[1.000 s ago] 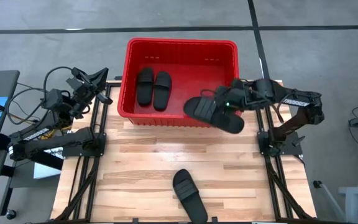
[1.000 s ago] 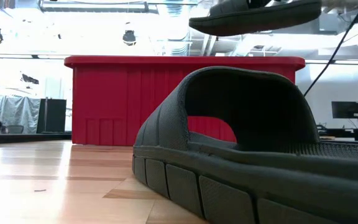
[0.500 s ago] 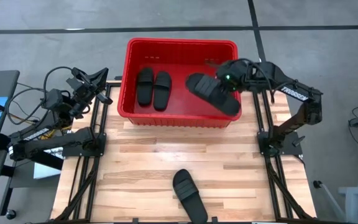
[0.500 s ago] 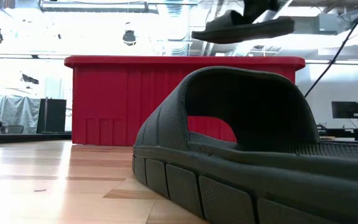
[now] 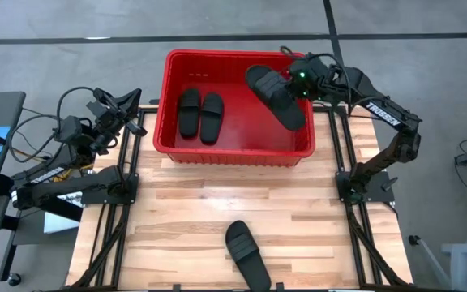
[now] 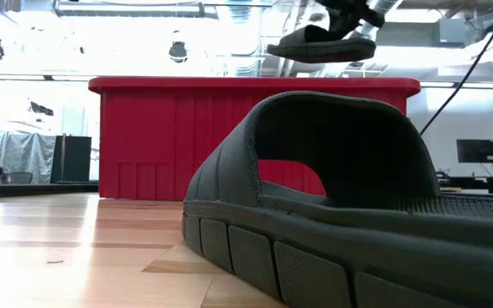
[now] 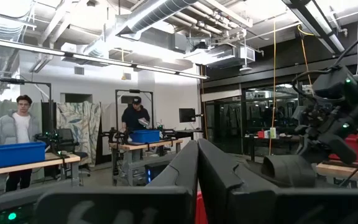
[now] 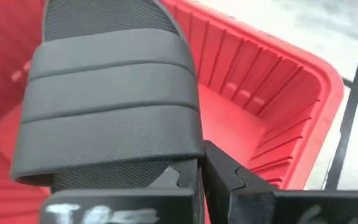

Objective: Pick and place slides into bin
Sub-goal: Put the top slipper into the organizer bin

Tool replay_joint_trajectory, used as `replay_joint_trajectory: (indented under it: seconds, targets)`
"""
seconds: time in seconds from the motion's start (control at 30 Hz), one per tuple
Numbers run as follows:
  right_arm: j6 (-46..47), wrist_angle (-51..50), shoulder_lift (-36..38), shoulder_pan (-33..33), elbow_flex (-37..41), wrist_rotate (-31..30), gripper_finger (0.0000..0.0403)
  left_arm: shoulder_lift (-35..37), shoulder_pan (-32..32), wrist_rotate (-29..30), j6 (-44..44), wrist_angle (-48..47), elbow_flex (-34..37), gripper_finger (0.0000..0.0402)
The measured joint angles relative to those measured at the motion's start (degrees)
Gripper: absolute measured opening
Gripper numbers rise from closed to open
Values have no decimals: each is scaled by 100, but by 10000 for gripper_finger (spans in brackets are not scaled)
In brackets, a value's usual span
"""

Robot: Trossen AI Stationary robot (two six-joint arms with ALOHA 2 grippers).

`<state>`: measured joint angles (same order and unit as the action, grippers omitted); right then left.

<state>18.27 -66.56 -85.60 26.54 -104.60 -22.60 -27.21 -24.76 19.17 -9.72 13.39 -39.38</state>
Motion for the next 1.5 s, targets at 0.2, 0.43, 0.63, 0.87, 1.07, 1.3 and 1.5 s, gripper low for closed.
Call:
replay_joint_trajectory:
  seconds: [0.2, 0.43, 0.63, 0.87, 1.07, 1.3, 1.5]
  targets:
    - [409, 258, 0, 215, 0, -186, 0, 0, -1, -1, 1, 0, 0, 0]
    - [940, 280, -94, 360, -2, -490, 0, -1, 0, 1, 3, 0, 0, 0]
    - [1351, 182, -446, 411, 2, -597, 0, -1, -2, -179, 5, -4, 0, 0]
    - [1601, 65, -1112, 397, 4, -600, 0, 1, -2, -541, 58, -17, 0, 0]
    - [1689, -161, -1632, 332, 7, -603, 0, -1, 1, -600, 252, -104, 0, 0]
    - [1889, -545, -2064, 311, 9, -631, 0, -1, 0, -600, 252, -301, 0, 0]
    - [2084, -842, -2175, 356, 8, -645, 0, -1, 1, -600, 252, -411, 0, 0]
